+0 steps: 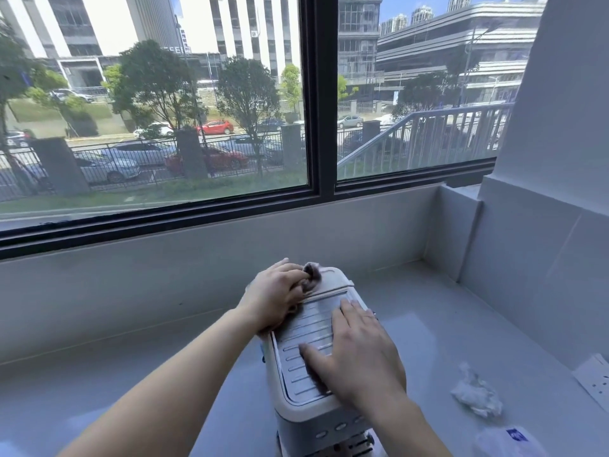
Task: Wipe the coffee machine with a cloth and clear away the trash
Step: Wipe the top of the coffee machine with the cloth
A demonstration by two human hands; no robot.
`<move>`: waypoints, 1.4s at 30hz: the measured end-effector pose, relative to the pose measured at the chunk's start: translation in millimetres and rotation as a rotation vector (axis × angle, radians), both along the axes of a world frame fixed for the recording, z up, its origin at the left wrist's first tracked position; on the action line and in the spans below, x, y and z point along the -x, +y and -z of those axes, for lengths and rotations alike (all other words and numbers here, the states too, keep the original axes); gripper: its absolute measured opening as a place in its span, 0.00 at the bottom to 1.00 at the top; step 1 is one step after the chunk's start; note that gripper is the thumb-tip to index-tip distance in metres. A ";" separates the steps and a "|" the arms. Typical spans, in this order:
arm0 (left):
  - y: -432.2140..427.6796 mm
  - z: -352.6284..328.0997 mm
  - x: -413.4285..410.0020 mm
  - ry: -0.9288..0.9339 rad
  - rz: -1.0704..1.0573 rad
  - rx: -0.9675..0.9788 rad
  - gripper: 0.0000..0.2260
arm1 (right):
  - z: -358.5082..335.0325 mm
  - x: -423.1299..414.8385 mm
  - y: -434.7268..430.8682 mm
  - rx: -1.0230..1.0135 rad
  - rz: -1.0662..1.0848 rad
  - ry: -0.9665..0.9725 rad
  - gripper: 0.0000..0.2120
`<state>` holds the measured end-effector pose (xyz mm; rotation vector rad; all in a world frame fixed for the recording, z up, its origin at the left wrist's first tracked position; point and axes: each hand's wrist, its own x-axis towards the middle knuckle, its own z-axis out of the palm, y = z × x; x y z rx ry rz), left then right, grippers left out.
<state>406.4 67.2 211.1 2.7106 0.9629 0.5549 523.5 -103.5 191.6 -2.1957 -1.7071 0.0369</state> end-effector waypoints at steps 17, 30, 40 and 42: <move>3.4 -2.7 -13.9 0.034 -0.087 -0.017 0.13 | 0.8 3.2 -4.3 -0.317 0.075 0.048 0.06; -110.4 34.1 50.0 -0.369 -0.033 -0.002 0.11 | 4.5 2.8 -4.6 -0.320 0.091 0.027 0.10; -136.9 -20.2 27.0 -0.783 -0.146 0.343 0.05 | -26.0 -11.2 -17.1 -0.513 -0.019 0.956 0.09; -124.2 -42.5 12.5 -0.968 -0.173 0.479 0.06 | -32.1 -6.2 -22.0 -0.501 -0.214 1.107 0.13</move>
